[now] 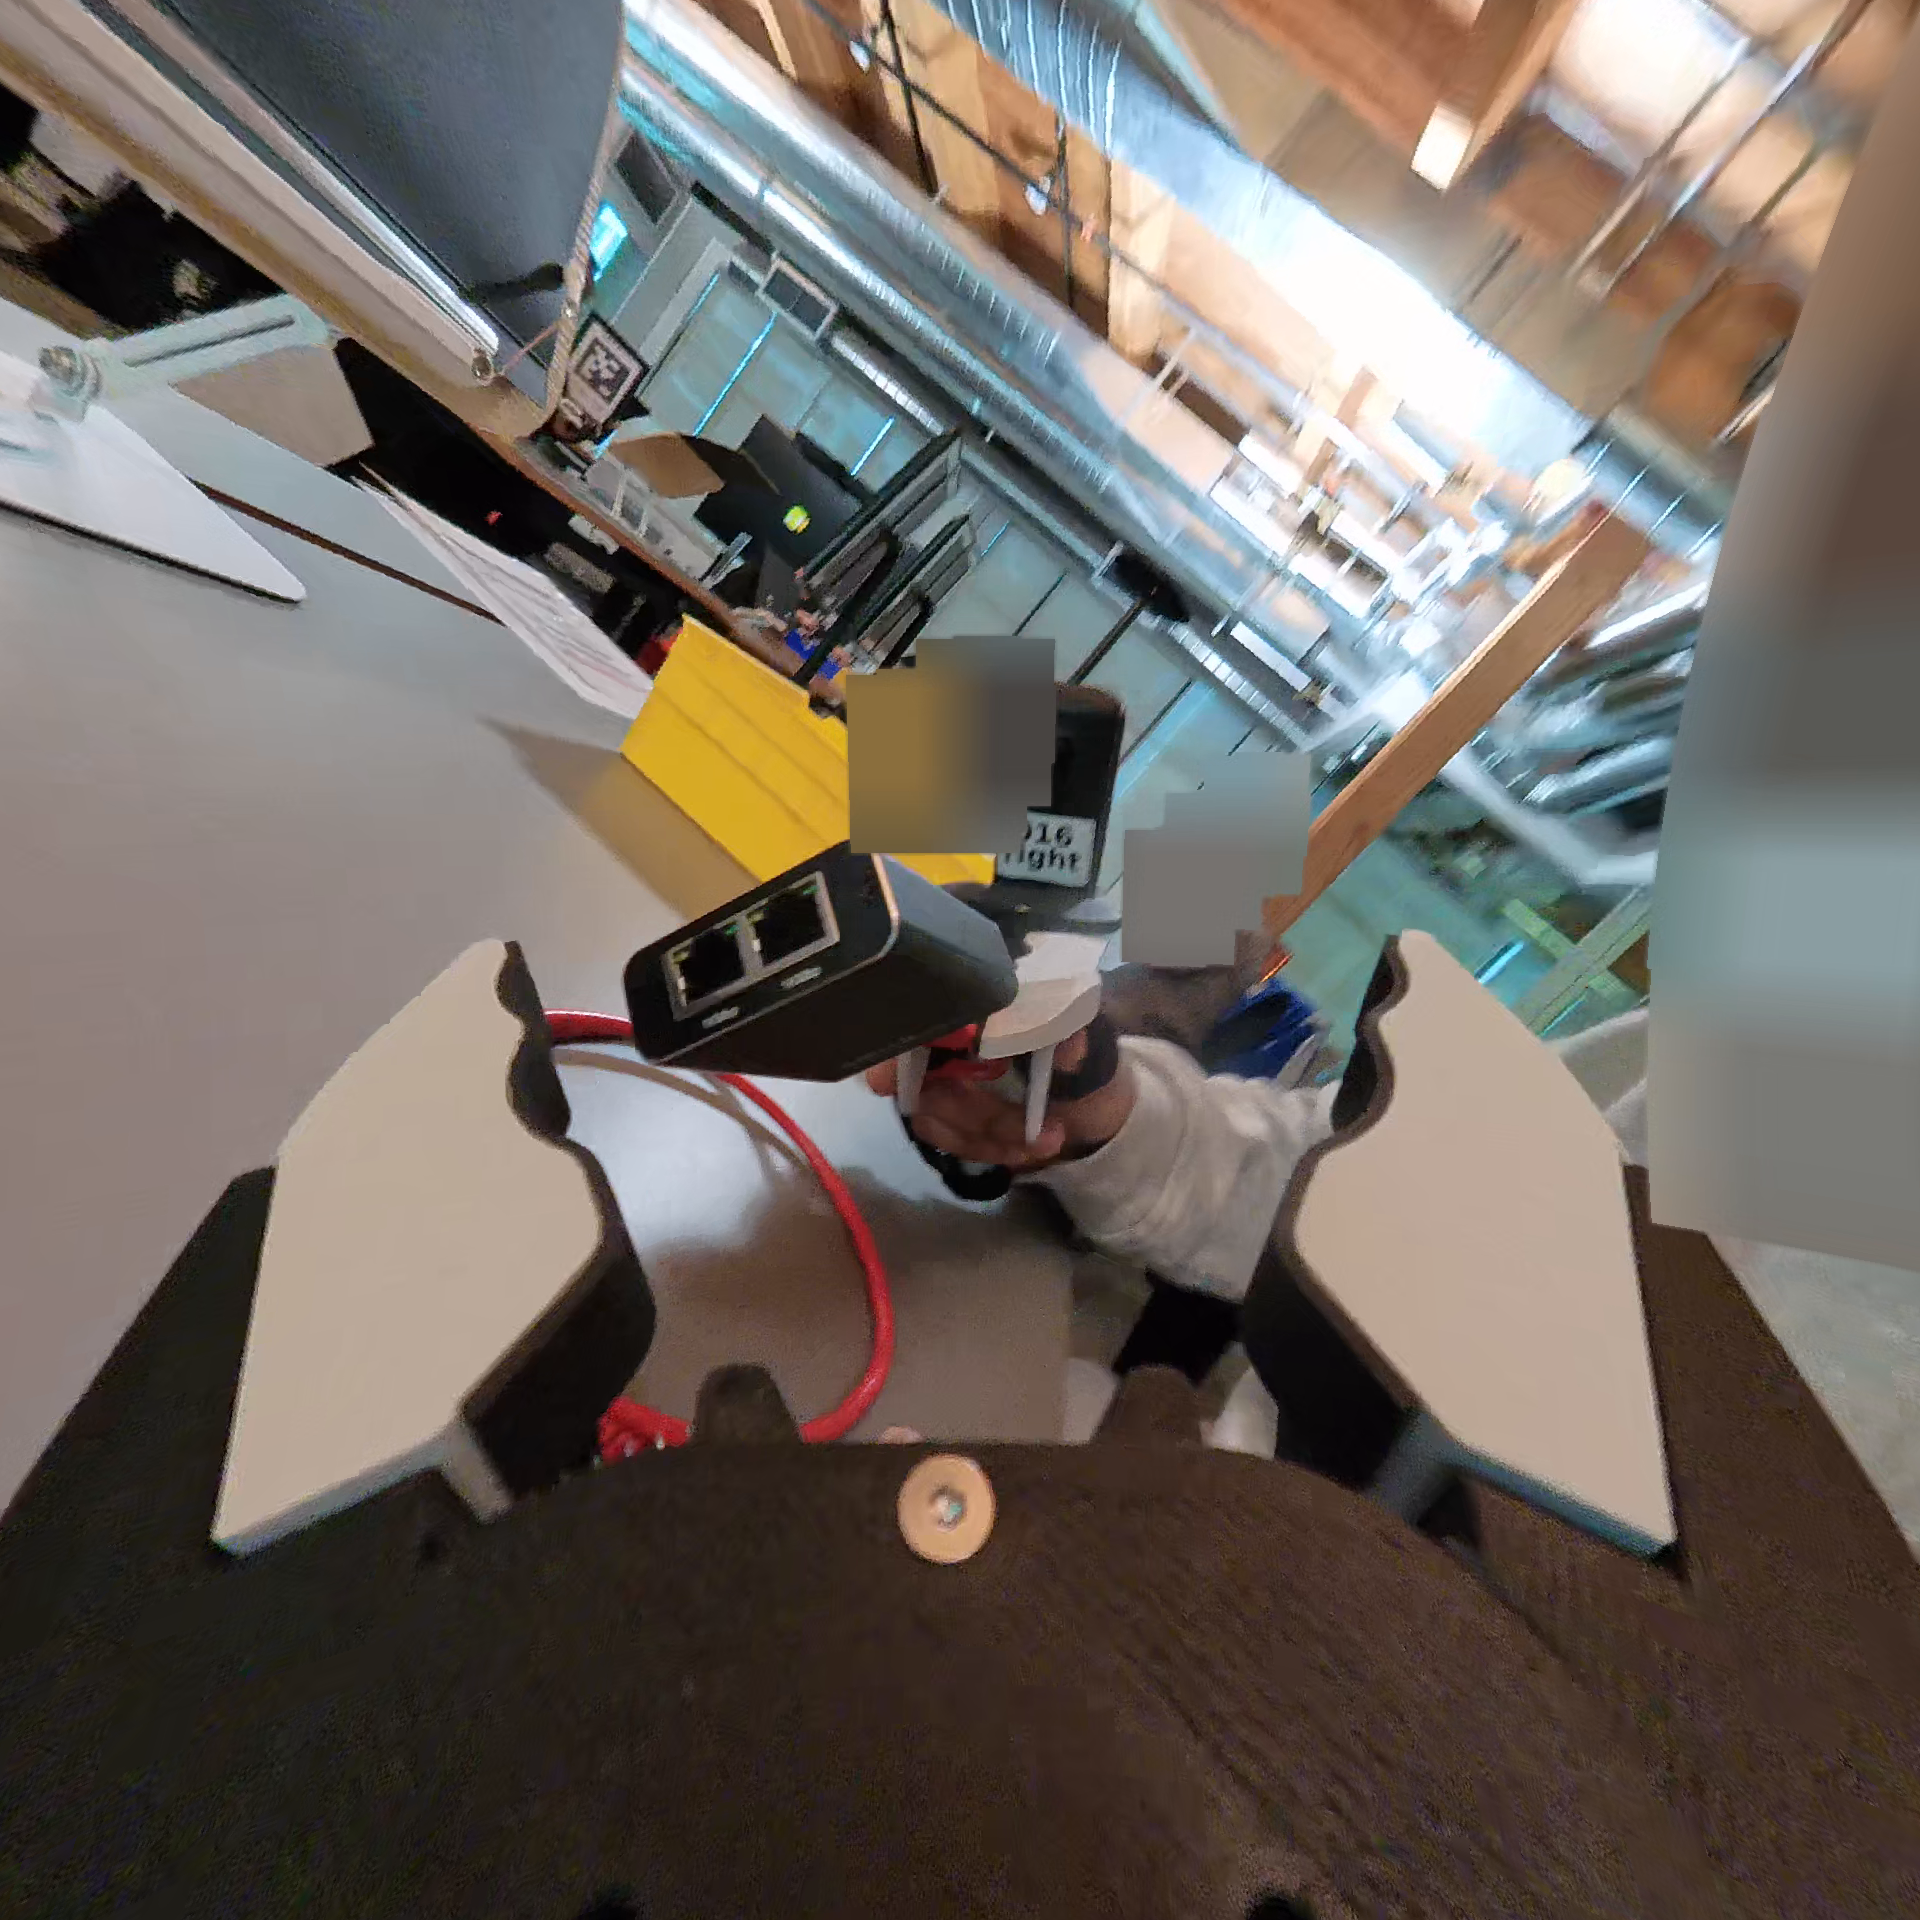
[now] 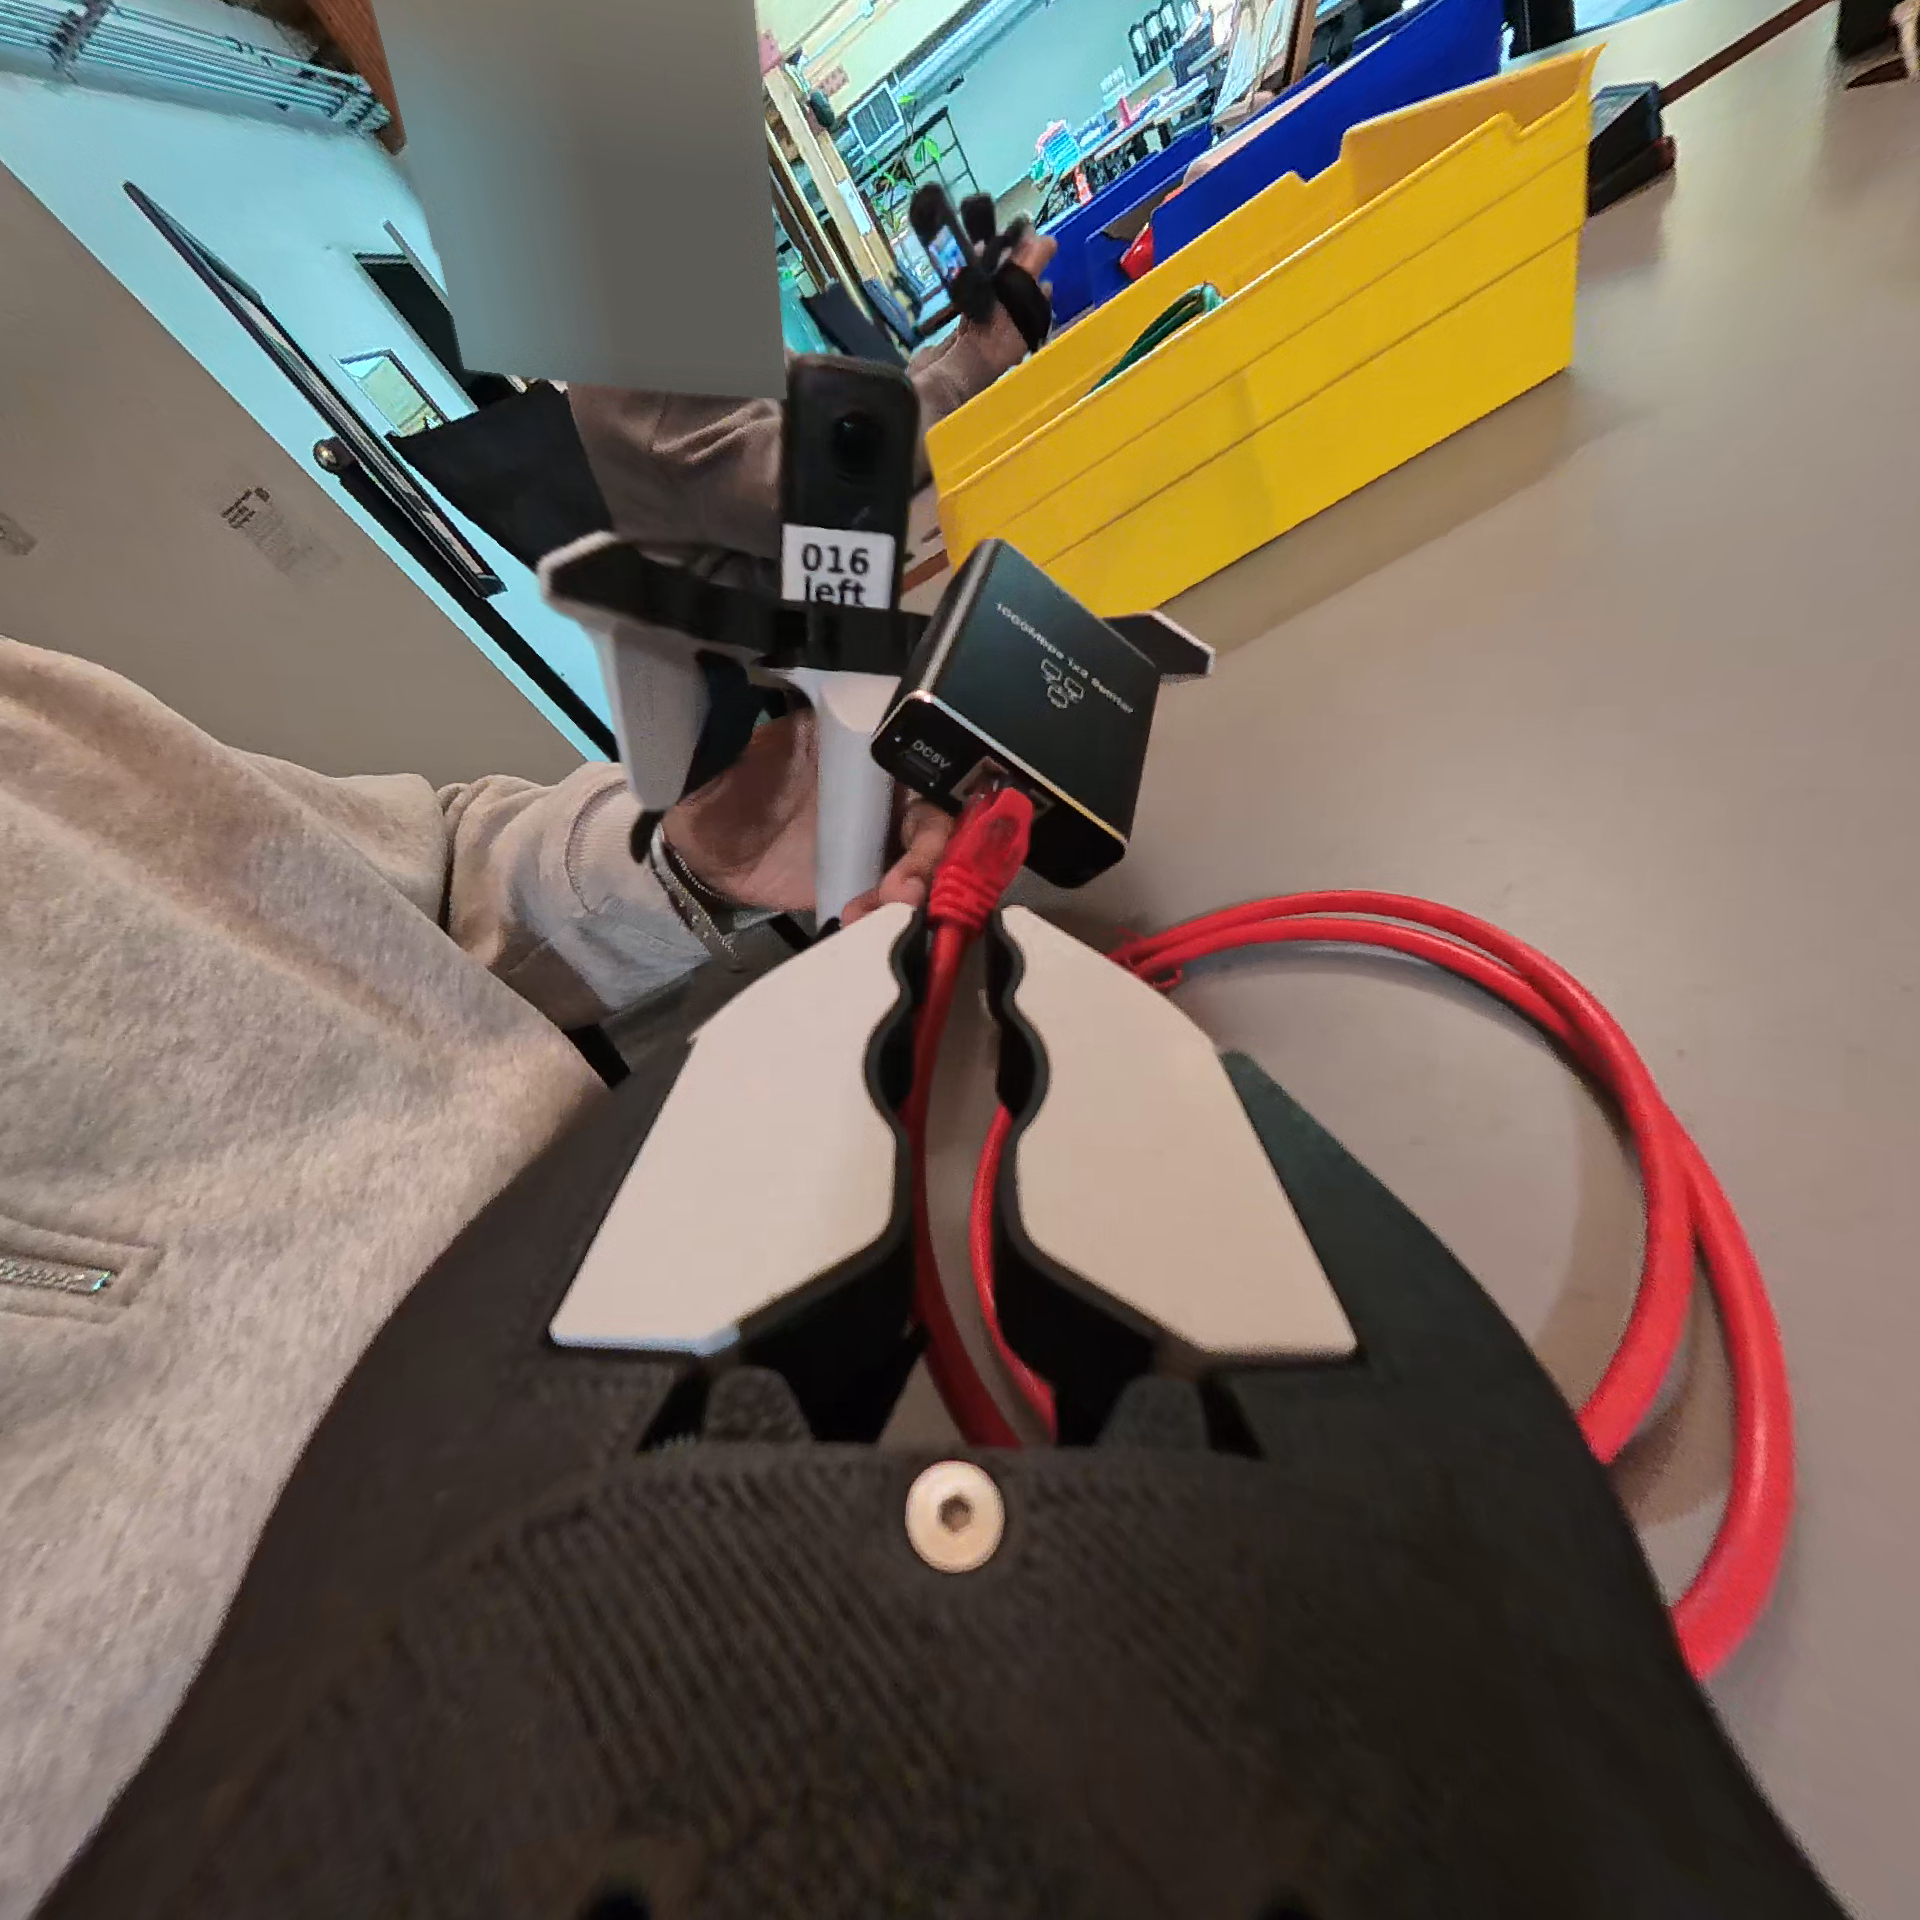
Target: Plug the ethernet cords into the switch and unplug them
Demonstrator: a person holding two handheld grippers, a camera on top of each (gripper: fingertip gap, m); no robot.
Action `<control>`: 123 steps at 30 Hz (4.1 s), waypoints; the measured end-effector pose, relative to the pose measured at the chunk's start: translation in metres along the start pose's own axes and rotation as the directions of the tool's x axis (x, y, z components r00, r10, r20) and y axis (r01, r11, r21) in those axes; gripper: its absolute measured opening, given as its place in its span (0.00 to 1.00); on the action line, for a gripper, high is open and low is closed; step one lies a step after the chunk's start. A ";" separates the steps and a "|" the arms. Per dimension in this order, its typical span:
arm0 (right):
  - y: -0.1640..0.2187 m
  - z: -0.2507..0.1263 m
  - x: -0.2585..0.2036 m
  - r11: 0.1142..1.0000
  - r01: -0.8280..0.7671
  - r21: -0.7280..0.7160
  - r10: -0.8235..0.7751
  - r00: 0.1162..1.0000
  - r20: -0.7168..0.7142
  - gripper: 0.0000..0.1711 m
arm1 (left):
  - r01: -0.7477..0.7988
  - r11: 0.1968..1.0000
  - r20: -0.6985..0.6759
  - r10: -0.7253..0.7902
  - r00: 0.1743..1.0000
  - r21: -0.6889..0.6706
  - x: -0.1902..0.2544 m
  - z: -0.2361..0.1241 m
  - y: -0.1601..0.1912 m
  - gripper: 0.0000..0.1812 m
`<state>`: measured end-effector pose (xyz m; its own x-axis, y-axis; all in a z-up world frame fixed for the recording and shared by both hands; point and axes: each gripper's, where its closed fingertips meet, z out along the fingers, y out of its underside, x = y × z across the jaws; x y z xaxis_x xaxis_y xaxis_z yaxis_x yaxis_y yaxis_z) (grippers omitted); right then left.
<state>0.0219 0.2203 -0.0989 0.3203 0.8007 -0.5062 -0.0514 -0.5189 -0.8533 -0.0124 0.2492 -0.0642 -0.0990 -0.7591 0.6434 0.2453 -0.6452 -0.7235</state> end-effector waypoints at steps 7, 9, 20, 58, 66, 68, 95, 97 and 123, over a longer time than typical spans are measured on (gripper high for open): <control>0.004 0.007 -0.007 1.000 -0.005 -0.011 0.005 1.000 0.026 0.06 | -0.371 0.910 0.071 0.389 0.918 -0.186 0.005 0.012 0.028 0.81; 0.003 0.007 -0.009 1.000 -0.017 -0.007 0.017 0.999 0.040 0.06 | -0.430 0.872 0.066 0.456 0.888 -0.233 0.006 0.015 0.036 0.81; 0.007 0.010 -0.015 0.999 -0.036 -0.025 0.038 0.996 0.079 0.06 | -0.583 0.734 0.083 0.644 0.761 -0.349 -0.002 0.016 0.049 0.81; 0.012 0.014 -0.017 0.990 -0.138 -0.031 0.139 0.988 0.064 0.05 | -0.621 0.612 0.160 0.764 0.626 -0.490 -0.017 0.015 0.059 0.81; 0.006 0.013 -0.015 0.986 -0.169 0.000 0.168 0.982 0.081 0.06 | -0.621 0.609 0.147 0.762 0.631 -0.494 -0.019 0.015 0.058 0.79; 0.004 0.012 -0.014 0.984 -0.178 0.016 0.175 0.980 0.099 0.06 | -0.635 0.598 0.138 0.772 0.621 -0.489 -0.019 0.014 0.057 0.78; -0.005 0.029 -0.036 0.980 -0.171 0.106 0.139 0.956 0.258 0.24 | -0.284 0.959 -0.175 0.279 0.944 -0.006 0.051 0.008 0.012 0.33; -0.007 0.028 -0.032 0.980 -0.158 0.120 0.127 0.964 0.235 0.27 | -0.272 0.962 -0.164 0.270 0.949 0.011 0.050 0.008 0.009 0.33; -0.005 0.020 -0.008 0.988 0.105 0.114 -0.083 0.979 -0.188 0.46 | -0.681 -0.003 -0.070 0.995 0.070 -0.732 -0.042 0.005 0.038 0.14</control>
<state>0.0008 0.2225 -0.0933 0.4956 0.7703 -0.4013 -0.1246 -0.3942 -0.9105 0.0056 0.2570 -0.1178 0.1701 -0.7012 -0.6924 -0.6394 0.4561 -0.6190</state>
